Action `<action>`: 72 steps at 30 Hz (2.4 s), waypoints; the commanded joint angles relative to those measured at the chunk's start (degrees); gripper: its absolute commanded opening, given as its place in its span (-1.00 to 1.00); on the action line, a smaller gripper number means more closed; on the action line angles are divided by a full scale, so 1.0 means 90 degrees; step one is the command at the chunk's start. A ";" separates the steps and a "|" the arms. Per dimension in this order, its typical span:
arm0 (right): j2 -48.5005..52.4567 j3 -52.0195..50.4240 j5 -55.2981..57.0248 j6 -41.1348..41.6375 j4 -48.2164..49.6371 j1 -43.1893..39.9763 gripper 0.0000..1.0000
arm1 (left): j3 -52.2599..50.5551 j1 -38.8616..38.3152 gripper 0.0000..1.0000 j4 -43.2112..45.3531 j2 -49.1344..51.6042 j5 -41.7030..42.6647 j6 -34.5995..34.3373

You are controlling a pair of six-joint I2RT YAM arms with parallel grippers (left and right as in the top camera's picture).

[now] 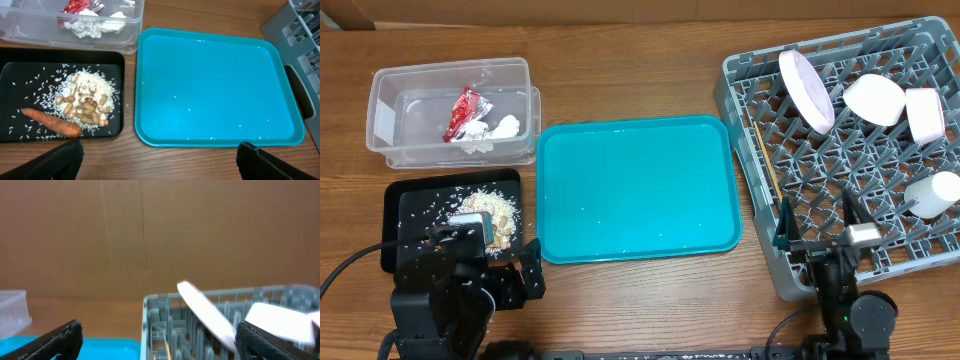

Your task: Sort waste into correct bins and load items into the dishwasher

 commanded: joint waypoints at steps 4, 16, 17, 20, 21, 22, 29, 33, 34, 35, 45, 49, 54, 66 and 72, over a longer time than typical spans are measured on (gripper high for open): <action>-0.0051 -0.0083 0.0367 -0.0039 -0.0942 -0.0058 1.00 | -0.0027 -0.0002 1.00 0.0024 -0.0024 0.0063 -0.0075; -0.0046 -0.0083 0.0359 -0.0036 -0.0937 -0.0056 1.00 | -0.0027 -0.0002 1.00 0.0024 -0.0024 0.0066 -0.0075; -0.0046 -0.0083 0.0359 -0.0036 -0.0937 -0.0058 1.00 | -0.0027 -0.0002 0.99 0.0024 -0.0024 0.0066 -0.0075; -0.0046 -0.0080 0.0359 -0.0036 -0.0937 -0.0056 1.00 | -0.0027 -0.0002 0.99 0.0024 -0.0024 0.0066 -0.0075; -0.0046 -0.0080 0.0359 -0.0036 -0.0937 -0.0058 1.00 | -0.0027 -0.0002 1.00 0.0024 -0.0024 0.0063 -0.0075; -0.0046 -0.0083 0.0359 -0.0036 -0.0937 -0.0056 1.00 | -0.0027 -0.0002 1.00 0.0024 -0.0024 0.0066 -0.0075; -0.0046 -0.0083 0.0359 -0.0036 -0.0937 -0.0056 1.00 | -0.0027 -0.0002 0.99 0.0022 -0.0024 0.0066 -0.0075; -0.0046 -0.0080 0.0359 -0.0036 -0.0937 -0.0056 1.00 | -0.0027 -0.0002 1.00 0.0024 -0.0024 0.0066 -0.0075; -0.0046 -0.0080 0.0359 -0.0036 -0.0937 -0.0058 1.00 | -0.0027 -0.0002 1.00 0.0024 -0.0024 0.0066 -0.0075; -0.0046 -0.0080 0.0362 -0.0036 -0.0937 -0.0056 1.00 | -0.0027 -0.0002 0.99 0.0022 -0.0024 0.0063 -0.0075; -0.0046 -0.0080 0.0359 -0.0036 -0.0937 -0.0056 1.00 | -0.0219 -0.0002 0.99 0.0236 -0.0260 -0.0126 0.0010; -0.0046 -0.0080 0.0362 -0.0036 -0.0937 -0.0058 1.00 | -0.1166 -0.0002 0.99 0.1234 -0.0894 -0.0148 0.0007; -0.0046 -0.0080 0.0359 -0.0036 -0.0937 -0.0056 1.00 | -0.3031 -0.0002 0.99 0.2919 -0.2035 -0.0058 -0.0024; -0.0046 -0.0083 0.0359 -0.0036 -0.0937 -0.0056 1.00 | -0.5867 -0.0002 1.00 0.6785 -0.3461 0.0027 0.0699; -0.0046 -0.0083 0.0362 -0.0036 -0.0937 -0.0056 1.00 | -0.6346 -0.0002 1.00 0.7198 -0.3461 0.0211 0.0860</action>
